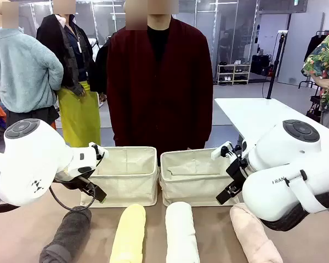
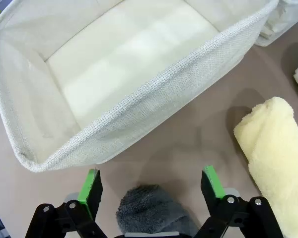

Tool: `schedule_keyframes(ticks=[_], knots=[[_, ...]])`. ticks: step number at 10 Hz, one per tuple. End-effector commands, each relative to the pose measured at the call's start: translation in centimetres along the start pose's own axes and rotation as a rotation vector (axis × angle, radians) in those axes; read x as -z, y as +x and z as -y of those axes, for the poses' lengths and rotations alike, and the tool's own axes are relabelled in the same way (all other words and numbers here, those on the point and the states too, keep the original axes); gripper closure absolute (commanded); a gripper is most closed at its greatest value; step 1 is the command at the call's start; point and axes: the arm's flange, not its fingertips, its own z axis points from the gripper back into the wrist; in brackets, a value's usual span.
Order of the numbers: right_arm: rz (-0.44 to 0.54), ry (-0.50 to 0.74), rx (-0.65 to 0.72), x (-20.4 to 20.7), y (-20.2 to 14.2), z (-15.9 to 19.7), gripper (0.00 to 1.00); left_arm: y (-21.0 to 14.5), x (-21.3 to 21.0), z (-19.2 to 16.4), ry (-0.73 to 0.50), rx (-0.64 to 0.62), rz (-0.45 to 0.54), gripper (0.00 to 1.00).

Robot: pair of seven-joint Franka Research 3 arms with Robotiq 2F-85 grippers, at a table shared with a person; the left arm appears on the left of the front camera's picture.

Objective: Divide the towels into two baskets.
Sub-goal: Pick up one hotel-folded towel and place it in the Fabric basket indicated by the person.

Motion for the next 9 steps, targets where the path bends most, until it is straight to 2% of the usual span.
schedule_keyframes(ticks=[1,9], knots=[[0.0,0.0,0.0,0.0,0.0,0.0,0.0,0.01,0.0,0.02,0.0,0.0,0.0,0.0],[0.0,0.0,0.0,0.0,0.0,0.0,0.0,0.01,0.0,0.02,0.0,0.0,0.0,0.0]])
